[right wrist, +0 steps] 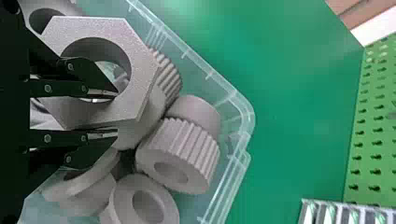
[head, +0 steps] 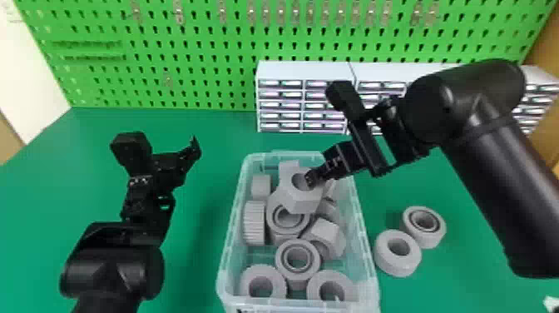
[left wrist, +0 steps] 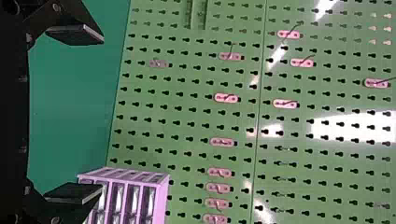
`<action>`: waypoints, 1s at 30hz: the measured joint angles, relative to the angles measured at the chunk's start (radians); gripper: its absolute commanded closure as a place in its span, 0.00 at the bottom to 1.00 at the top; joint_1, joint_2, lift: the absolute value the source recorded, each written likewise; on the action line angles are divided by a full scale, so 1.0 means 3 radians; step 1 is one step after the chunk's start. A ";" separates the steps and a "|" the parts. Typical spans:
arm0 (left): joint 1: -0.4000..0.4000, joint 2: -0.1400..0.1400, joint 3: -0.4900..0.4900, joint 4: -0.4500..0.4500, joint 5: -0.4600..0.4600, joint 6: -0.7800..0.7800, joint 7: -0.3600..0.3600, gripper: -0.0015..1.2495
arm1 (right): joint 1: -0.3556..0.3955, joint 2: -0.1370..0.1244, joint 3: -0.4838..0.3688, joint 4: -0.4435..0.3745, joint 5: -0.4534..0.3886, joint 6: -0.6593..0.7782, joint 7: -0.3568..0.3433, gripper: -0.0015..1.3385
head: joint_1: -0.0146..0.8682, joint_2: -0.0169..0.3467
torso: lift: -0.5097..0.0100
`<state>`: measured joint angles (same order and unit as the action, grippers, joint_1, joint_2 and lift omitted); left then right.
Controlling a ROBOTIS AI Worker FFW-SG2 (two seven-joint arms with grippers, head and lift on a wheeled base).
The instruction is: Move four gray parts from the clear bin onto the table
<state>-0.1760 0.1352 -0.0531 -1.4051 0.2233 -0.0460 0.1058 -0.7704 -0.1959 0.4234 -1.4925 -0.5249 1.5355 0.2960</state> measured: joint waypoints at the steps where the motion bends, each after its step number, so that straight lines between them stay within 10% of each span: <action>1: 0.0000 0.0000 0.0000 0.0000 0.0002 0.0000 0.0000 0.13 | 0.0006 -0.0002 -0.0027 -0.0010 0.0017 0.0008 0.0000 0.77 | 0.80 0.24 | 0.88; 30: 0.0055 -0.0001 0.0003 -0.0004 0.0022 -0.0049 0.0000 0.13 | 0.0239 -0.0022 -0.0833 -0.0262 0.0710 0.0118 0.0000 0.77 | 0.80 0.24 | 0.88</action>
<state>-0.1597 0.1350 -0.0521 -1.4064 0.2300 -0.0608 0.1058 -0.6988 -0.2026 0.1736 -1.5712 -0.3120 1.5708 0.2960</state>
